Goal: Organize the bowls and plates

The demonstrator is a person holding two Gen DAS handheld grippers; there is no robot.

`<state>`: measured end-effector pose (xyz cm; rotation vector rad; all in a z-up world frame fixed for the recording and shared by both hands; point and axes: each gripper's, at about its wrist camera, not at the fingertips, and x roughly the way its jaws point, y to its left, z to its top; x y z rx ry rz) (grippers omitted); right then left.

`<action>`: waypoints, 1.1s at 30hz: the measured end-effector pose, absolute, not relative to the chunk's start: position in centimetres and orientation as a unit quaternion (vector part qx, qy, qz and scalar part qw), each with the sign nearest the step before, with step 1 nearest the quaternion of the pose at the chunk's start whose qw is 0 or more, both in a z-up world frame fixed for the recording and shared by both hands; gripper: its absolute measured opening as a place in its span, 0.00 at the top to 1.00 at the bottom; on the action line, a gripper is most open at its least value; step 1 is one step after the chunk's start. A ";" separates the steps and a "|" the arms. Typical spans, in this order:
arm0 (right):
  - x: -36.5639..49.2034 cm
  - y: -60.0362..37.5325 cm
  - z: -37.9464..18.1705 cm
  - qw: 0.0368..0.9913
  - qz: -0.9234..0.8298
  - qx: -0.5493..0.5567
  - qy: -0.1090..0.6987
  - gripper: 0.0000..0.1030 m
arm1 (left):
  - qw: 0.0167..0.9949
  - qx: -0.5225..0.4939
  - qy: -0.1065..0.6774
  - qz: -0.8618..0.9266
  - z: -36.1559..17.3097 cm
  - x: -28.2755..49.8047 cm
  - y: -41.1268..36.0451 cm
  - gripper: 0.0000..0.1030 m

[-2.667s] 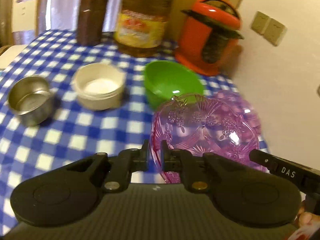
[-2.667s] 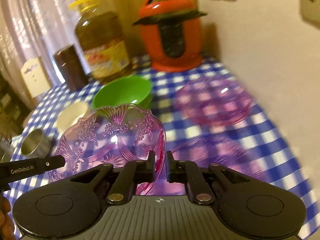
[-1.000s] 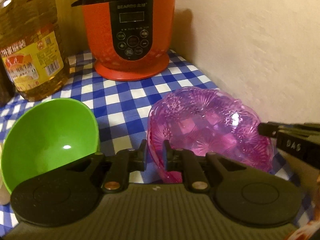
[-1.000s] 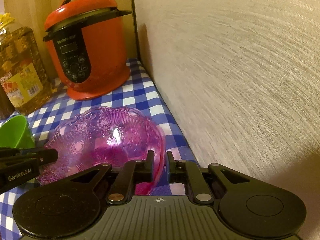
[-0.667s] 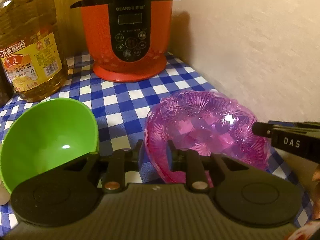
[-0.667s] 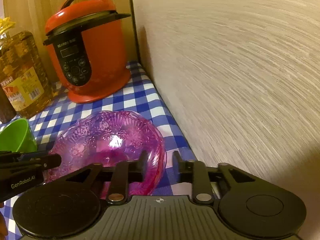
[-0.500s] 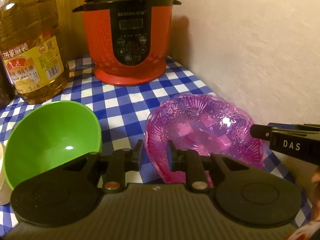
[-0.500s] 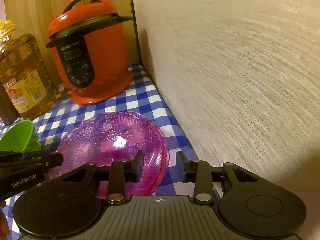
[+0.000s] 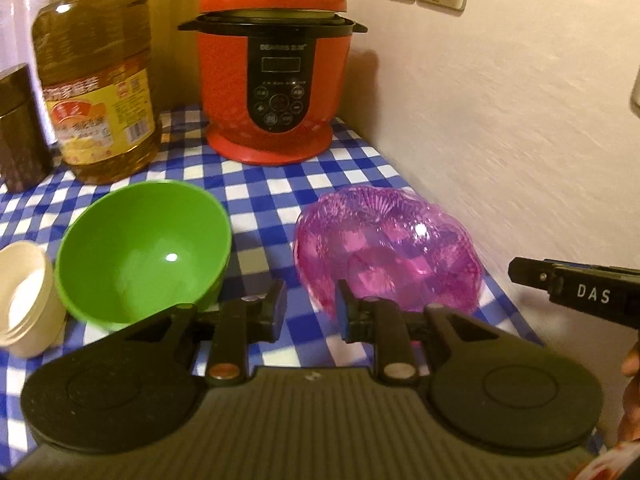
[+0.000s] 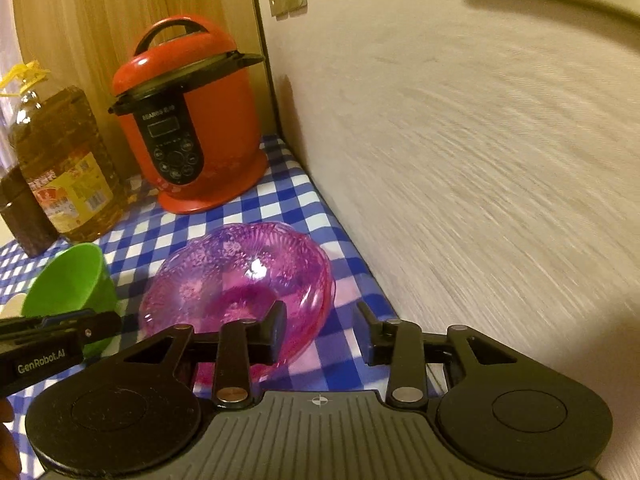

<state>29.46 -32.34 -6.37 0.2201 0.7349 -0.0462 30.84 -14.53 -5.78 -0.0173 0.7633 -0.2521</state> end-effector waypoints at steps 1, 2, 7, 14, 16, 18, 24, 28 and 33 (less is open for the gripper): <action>28.9 -32.3 -6.0 0.926 -0.022 0.108 0.360 0.64 | 0.919 -0.010 0.374 -0.122 -5.5 30.3 -14.3 0.77; 28.4 -32.2 -5.7 0.926 -0.022 0.108 0.360 0.64 | 0.919 -0.010 0.375 -0.120 -5.3 29.7 -14.2 0.76; 25.3 -31.8 -4.1 0.927 -0.022 0.113 0.358 0.64 | 0.918 -0.011 0.380 -0.108 -4.2 26.7 -13.2 0.73; 20.3 -30.8 -2.4 0.925 -0.022 0.132 0.357 0.64 | 0.918 -0.039 0.381 -0.102 -2.8 21.9 -11.8 0.69; 18.9 -30.5 -2.2 0.924 -0.020 0.135 0.358 0.64 | 0.918 -0.041 0.382 -0.099 -2.5 20.7 -11.5 0.69; 17.5 -30.1 -2.1 0.922 -0.020 0.138 0.360 0.64 | 0.917 -0.046 0.385 -0.099 -2.4 19.5 -11.2 0.68; 13.9 -29.5 -1.9 0.918 -0.019 0.144 0.370 0.64 | 0.914 -0.061 0.389 -0.096 -2.2 16.3 -10.3 0.64; 11.9 -29.2 -2.0 0.915 -0.021 0.145 0.377 0.64 | 0.912 -0.065 0.392 -0.098 -2.2 14.6 -10.1 0.60; 10.1 -29.0 -2.2 0.911 -0.022 0.144 0.387 0.64 | 0.910 -0.069 0.397 -0.099 -2.3 13.2 -9.9 0.59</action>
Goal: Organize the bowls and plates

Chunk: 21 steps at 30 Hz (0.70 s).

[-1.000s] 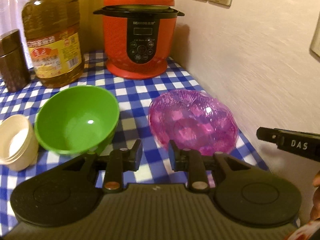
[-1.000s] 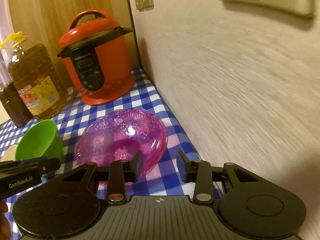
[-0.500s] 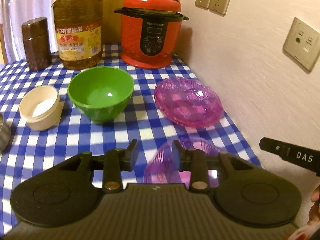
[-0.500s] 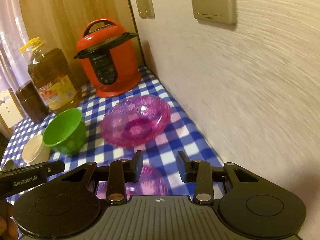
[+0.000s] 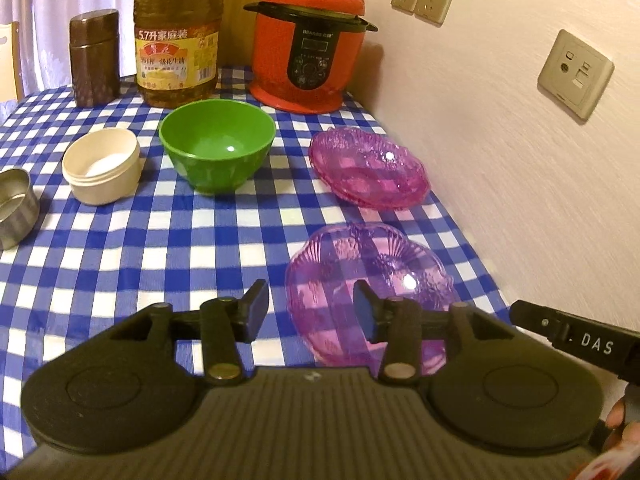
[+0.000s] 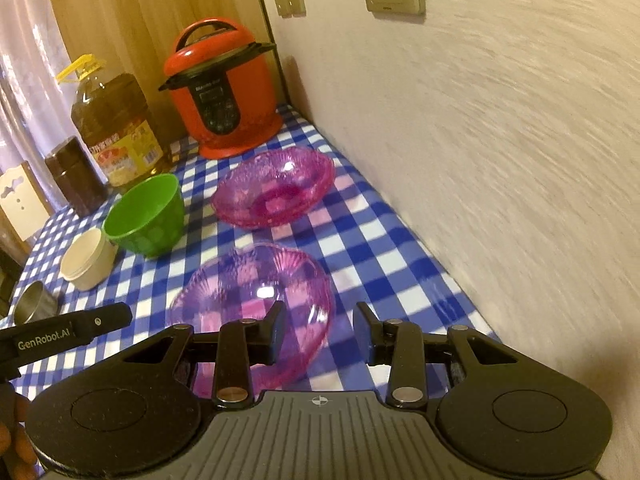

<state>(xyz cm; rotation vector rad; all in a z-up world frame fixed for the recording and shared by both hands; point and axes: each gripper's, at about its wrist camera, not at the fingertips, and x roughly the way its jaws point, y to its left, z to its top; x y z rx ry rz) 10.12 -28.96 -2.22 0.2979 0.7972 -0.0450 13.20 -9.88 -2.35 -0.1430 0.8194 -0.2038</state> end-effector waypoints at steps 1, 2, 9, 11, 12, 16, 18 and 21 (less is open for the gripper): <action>9.9 -29.0 -2.2 0.910 -0.021 0.144 0.387 0.64 | 0.910 -0.070 0.398 -0.098 -2.4 12.9 -9.8 0.59; 9.7 -29.0 -2.2 0.909 -0.020 0.143 0.390 0.64 | 0.909 -0.070 0.398 -0.097 -2.4 12.7 -9.8 0.58; 8.5 -29.1 -2.3 0.906 -0.020 0.139 0.398 0.64 | 0.906 -0.082 0.405 -0.092 -2.9 11.8 -9.3 0.54; 8.3 -29.1 -2.5 0.905 -0.019 0.140 0.401 0.64 | 0.905 -0.082 0.406 -0.094 -3.0 11.7 -9.3 0.54; 8.2 -29.1 -2.6 0.905 -0.019 0.141 0.402 0.64 | 0.905 -0.082 0.407 -0.095 -3.1 11.7 -9.3 0.54; 8.2 -29.3 -3.1 0.902 -0.018 0.145 0.407 0.64 | 0.902 -0.086 0.412 -0.096 -3.7 11.7 -9.3 0.54; 8.3 -29.4 -3.4 0.900 -0.017 0.146 0.410 0.64 | 0.900 -0.091 0.415 -0.096 -4.1 11.9 -9.3 0.54; 8.5 -29.3 -3.7 0.898 -0.017 0.149 0.414 0.64 | 0.898 -0.097 0.420 -0.094 -4.8 12.1 -9.2 0.54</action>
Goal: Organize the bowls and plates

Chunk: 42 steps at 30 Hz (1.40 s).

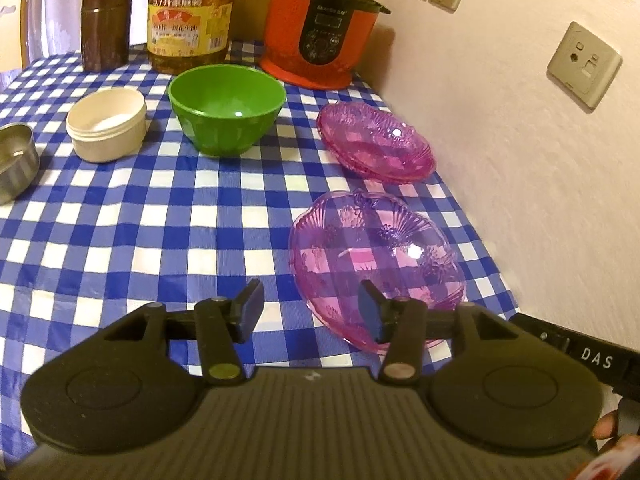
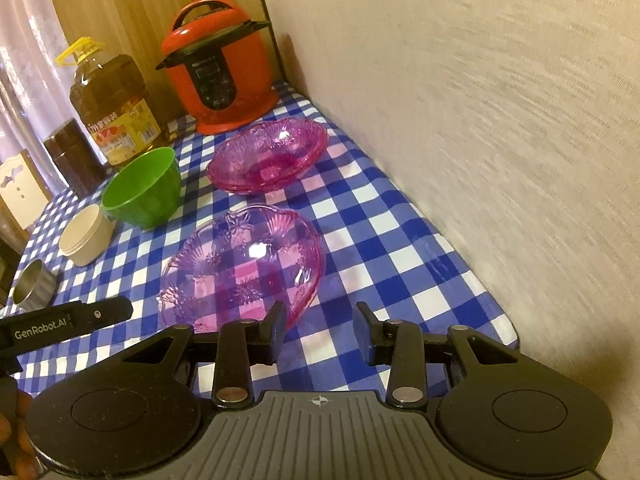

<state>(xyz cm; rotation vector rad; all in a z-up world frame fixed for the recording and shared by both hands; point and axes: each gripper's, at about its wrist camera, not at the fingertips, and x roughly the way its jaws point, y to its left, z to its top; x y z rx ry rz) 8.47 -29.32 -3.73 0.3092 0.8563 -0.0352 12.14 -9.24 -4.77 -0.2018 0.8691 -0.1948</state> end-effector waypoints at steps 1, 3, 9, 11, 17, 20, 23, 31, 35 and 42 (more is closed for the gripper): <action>8.5 -29.3 -3.9 0.898 -0.016 0.151 0.414 0.64 | 0.897 -0.100 0.421 -0.093 -5.0 12.2 -9.2 0.54; 8.6 -29.3 -4.1 0.897 -0.016 0.154 0.414 0.64 | 0.894 -0.104 0.425 -0.090 -5.6 12.5 -9.2 0.54; 9.6 -29.2 -5.2 0.894 -0.016 0.169 0.414 0.64 | 0.891 -0.123 0.428 -0.090 -7.5 13.3 -8.9 0.56; 10.0 -29.2 -5.6 0.894 -0.018 0.175 0.412 0.64 | 0.890 -0.127 0.428 -0.091 -8.1 13.6 -8.8 0.57; 11.3 -29.5 -7.2 0.889 -0.019 0.187 0.417 0.64 | 0.888 -0.134 0.432 -0.086 -9.5 14.5 -9.0 0.61; 11.8 -29.7 -7.9 0.888 -0.015 0.194 0.418 0.64 | 0.887 -0.136 0.433 -0.086 -10.0 15.1 -9.1 0.64; 12.4 -29.7 -8.6 0.885 -0.015 0.198 0.421 0.64 | 0.884 -0.141 0.437 -0.086 -10.5 15.6 -9.3 0.68; 13.8 -29.8 -9.9 0.882 -0.018 0.208 0.422 0.64 | 0.886 -0.127 0.438 -0.081 -11.0 16.5 -10.0 0.79; 14.2 -29.6 -10.3 0.881 -0.016 0.209 0.424 0.64 | 0.887 -0.127 0.438 -0.080 -11.3 16.7 -10.1 0.83; 14.3 -29.6 -10.8 0.879 -0.018 0.213 0.427 0.78 | 0.887 -0.127 0.437 -0.084 -11.4 16.9 -10.3 0.90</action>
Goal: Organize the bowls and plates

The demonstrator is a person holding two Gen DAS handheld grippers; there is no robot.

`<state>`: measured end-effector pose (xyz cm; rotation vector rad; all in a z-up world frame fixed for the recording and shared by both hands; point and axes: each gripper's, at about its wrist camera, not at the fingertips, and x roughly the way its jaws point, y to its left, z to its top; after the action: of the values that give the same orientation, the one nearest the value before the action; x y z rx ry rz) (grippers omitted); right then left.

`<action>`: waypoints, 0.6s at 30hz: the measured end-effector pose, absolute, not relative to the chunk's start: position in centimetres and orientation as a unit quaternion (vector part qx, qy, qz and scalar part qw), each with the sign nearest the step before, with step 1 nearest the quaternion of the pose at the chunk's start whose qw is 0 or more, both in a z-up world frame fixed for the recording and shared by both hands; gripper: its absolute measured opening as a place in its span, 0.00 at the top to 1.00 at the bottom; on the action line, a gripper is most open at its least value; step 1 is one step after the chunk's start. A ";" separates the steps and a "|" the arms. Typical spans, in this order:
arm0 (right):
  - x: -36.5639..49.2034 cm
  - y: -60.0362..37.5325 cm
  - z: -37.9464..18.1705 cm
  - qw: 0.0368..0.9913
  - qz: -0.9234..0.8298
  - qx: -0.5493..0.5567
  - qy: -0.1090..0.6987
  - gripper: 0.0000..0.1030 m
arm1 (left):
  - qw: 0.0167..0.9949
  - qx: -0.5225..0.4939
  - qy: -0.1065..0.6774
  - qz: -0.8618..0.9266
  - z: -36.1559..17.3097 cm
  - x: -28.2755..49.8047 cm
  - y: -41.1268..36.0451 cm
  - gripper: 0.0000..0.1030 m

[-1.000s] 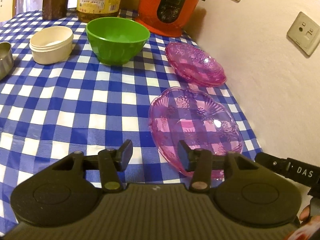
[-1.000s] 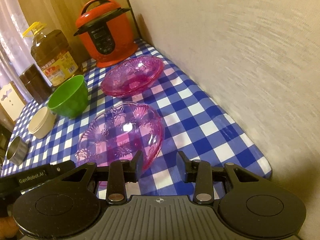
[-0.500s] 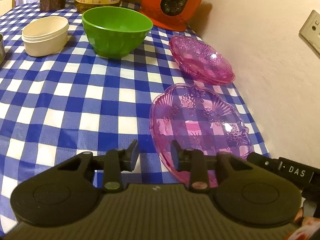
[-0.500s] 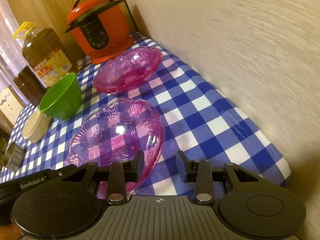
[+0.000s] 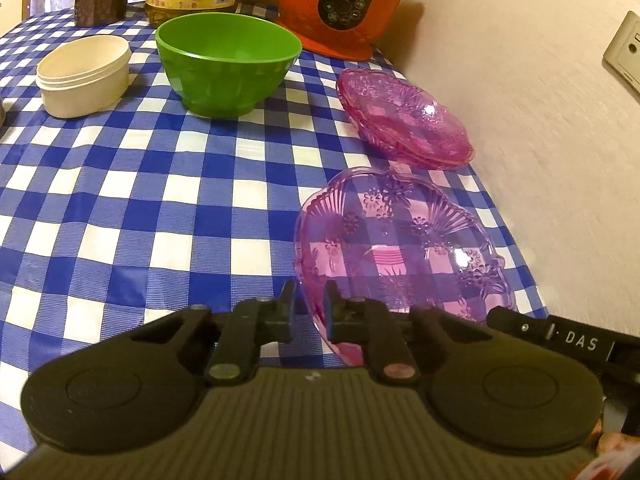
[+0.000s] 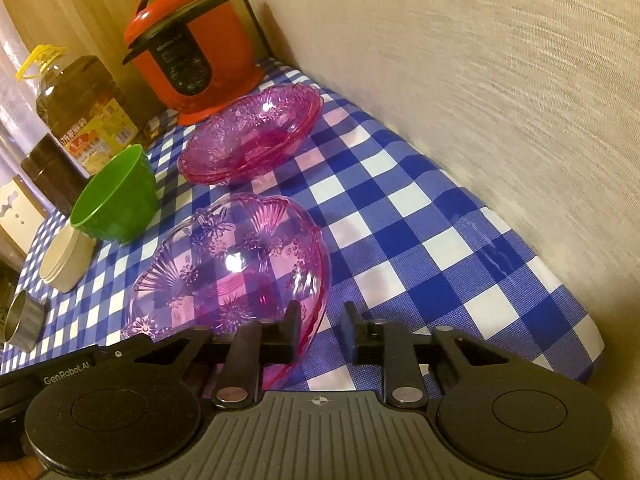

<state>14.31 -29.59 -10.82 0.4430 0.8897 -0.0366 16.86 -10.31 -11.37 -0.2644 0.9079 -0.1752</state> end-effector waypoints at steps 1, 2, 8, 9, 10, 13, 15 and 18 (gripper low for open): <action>14.3 -29.6 -10.9 0.879 -0.018 0.211 0.428 0.80 | 0.887 -0.127 0.437 -0.084 -11.4 16.9 -10.3 0.90; 14.3 -29.6 -10.9 0.879 -0.019 0.210 0.427 0.82 | 0.887 -0.125 0.437 -0.084 -11.4 16.9 -10.4 0.90; 14.4 -29.3 -10.9 0.879 -0.017 0.208 0.428 0.90 | 0.886 -0.122 0.438 -0.092 -11.2 16.8 -10.4 0.90; 14.3 -29.3 -10.8 0.879 -0.017 0.209 0.428 0.90 | 0.886 -0.121 0.438 -0.093 -11.1 16.8 -10.3 0.90; 14.3 -29.3 -10.8 0.879 -0.017 0.209 0.428 0.90 | 0.886 -0.121 0.438 -0.093 -11.1 16.8 -10.3 0.90; 14.2 -29.4 -10.6 0.880 -0.016 0.208 0.427 0.90 | 0.886 -0.120 0.437 -0.094 -10.9 16.6 -10.3 0.90; 14.1 -29.4 -10.4 0.881 -0.015 0.207 0.426 0.90 | 0.888 -0.118 0.435 -0.095 -10.7 16.5 -10.3 0.90; 14.0 -29.4 -10.1 0.882 -0.013 0.206 0.423 0.90 | 0.889 -0.115 0.433 -0.096 -10.4 16.4 -10.2 0.90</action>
<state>14.00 -29.40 -10.13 0.4292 0.8805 -0.0280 16.36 -10.24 -10.37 -0.2394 0.8990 -0.1992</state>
